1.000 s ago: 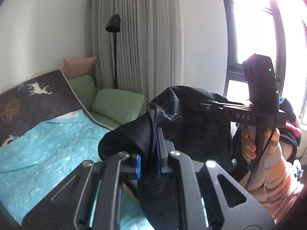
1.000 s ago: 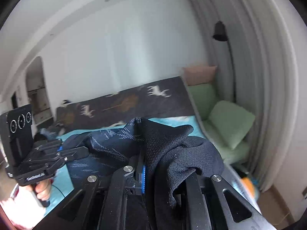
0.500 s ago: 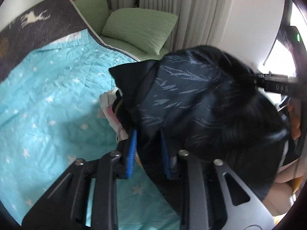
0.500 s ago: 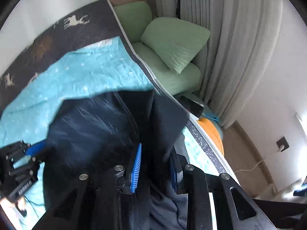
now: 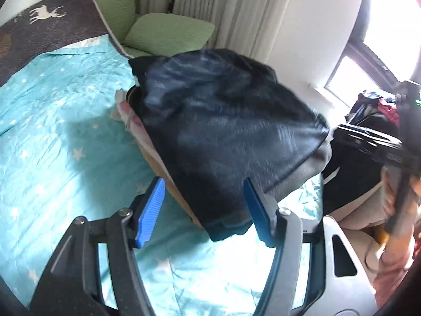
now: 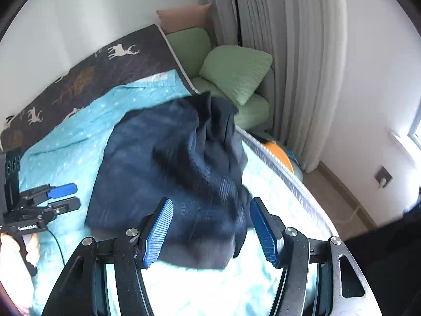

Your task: Fold small clothes

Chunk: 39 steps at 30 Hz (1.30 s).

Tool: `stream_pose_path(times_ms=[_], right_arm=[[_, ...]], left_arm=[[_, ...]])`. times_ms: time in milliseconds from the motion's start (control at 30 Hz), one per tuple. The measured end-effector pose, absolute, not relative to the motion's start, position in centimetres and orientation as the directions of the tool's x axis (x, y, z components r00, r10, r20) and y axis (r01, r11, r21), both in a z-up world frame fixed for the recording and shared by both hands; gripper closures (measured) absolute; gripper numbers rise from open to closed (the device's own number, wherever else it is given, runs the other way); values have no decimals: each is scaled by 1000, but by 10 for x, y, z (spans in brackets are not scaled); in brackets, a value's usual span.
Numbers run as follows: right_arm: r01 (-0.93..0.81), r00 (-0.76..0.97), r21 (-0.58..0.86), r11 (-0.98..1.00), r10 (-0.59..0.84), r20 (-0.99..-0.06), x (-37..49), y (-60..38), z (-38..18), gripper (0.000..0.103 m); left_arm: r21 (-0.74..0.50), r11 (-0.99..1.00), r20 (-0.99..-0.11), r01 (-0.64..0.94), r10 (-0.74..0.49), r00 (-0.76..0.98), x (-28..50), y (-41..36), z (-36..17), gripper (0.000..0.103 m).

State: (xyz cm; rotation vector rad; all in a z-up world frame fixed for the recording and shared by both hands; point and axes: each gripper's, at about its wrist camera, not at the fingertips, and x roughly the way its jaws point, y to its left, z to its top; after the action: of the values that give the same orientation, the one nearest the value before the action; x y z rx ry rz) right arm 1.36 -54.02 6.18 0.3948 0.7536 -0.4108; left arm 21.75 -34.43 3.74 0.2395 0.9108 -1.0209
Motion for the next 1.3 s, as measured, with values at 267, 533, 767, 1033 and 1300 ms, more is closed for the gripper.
stream_pose_path(times_ms=[267, 533, 767, 1033, 1300], right_arm=[[392, 770, 530, 752, 47, -636, 5, -531, 43, 41], [463, 786, 709, 532, 123, -606, 42, -569, 7, 43], [472, 818, 667, 576, -5, -575, 28, -559, 40, 99], [460, 803, 579, 673, -38, -594, -7, -535, 47, 98], [543, 727, 534, 648, -44, -685, -36, -548, 12, 67]], left_arm=[[-448, 562, -733, 695, -676, 74, 224, -344, -2, 40], [-544, 549, -679, 634, -733, 52, 228, -350, 6, 78], [-523, 525, -648, 672, -757, 88, 206, -327, 45, 89], [-382, 491, -683, 783, -721, 119, 159, -321, 56, 89], [-377, 506, -721, 776, -686, 97, 153, -298, 30, 86]])
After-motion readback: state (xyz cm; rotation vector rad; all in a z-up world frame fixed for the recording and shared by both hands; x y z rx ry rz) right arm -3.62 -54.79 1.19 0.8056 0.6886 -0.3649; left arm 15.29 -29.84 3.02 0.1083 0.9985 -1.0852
